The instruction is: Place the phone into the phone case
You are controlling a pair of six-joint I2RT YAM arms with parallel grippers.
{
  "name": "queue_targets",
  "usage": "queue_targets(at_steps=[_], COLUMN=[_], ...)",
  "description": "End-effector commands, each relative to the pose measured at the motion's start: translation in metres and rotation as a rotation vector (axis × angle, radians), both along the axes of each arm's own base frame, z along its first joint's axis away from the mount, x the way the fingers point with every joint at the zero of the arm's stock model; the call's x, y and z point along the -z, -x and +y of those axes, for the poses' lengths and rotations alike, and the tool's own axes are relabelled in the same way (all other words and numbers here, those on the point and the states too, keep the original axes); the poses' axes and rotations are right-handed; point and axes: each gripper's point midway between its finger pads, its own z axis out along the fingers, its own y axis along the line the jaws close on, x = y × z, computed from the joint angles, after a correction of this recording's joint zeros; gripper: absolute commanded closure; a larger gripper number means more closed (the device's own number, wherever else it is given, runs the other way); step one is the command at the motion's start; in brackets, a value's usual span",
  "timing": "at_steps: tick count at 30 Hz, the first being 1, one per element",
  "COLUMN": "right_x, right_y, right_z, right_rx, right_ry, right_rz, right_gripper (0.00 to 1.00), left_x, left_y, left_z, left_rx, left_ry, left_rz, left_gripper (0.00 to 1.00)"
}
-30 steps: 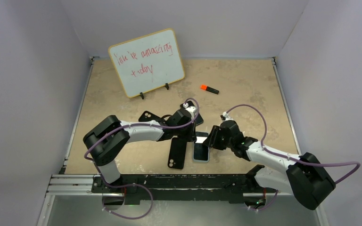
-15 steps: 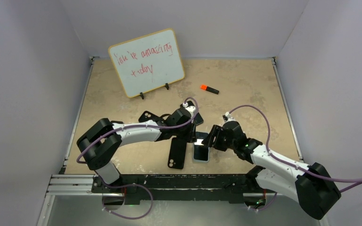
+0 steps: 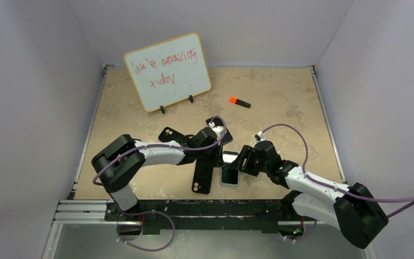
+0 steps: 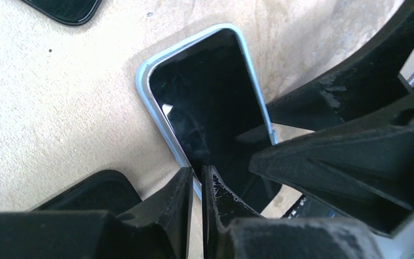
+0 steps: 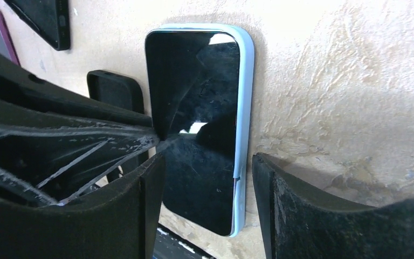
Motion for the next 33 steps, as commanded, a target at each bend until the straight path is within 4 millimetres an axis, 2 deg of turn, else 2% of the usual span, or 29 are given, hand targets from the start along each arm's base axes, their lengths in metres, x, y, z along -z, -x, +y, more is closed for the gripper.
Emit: queue_targets(at_steps=[1,6,9,13,15,19,27,30,33], right_x=[-0.004,-0.019,-0.039,-0.062,-0.065,-0.059,-0.031,-0.023,-0.024], right_y=[0.002,0.006,0.001,-0.004,-0.004,-0.002,-0.002,-0.001,-0.003], right_z=[0.014,0.033,0.043,0.05,0.051,0.051,0.038,0.037,0.038], right_rx=[-0.019,-0.036,-0.037,-0.052,-0.057,-0.065,-0.022,-0.03,-0.029], right_ry=[-0.086,-0.243,-0.36,-0.435,-0.448,-0.438,-0.315,-0.286,-0.285], right_rz=[0.01,0.019,-0.042,-0.11,-0.126,-0.107,-0.056,-0.04,-0.04], right_gripper=[0.38,0.36,0.36,0.36,0.36,0.38,0.59,0.72,0.88], left_x=[0.011,0.016,0.017,0.017,0.018,0.014,0.004,-0.005,-0.018], left_y=[0.005,0.009,0.013,0.016,0.016,0.014,0.016,0.014,0.01], left_z=[-0.005,0.004,0.008,0.011,0.012,0.012,0.006,0.003,0.001], left_rx=[-0.002,-0.013,0.0,-0.001,-0.001,0.002,0.02,0.018,0.033], left_ry=[0.017,0.018,0.01,0.019,0.018,0.024,0.072,0.094,0.099], left_rz=[0.041,0.061,0.075,0.077,0.077,0.06,0.057,0.046,0.016], left_gripper=[0.9,0.93,0.93,0.93,0.93,0.93,0.93,0.92,0.9])
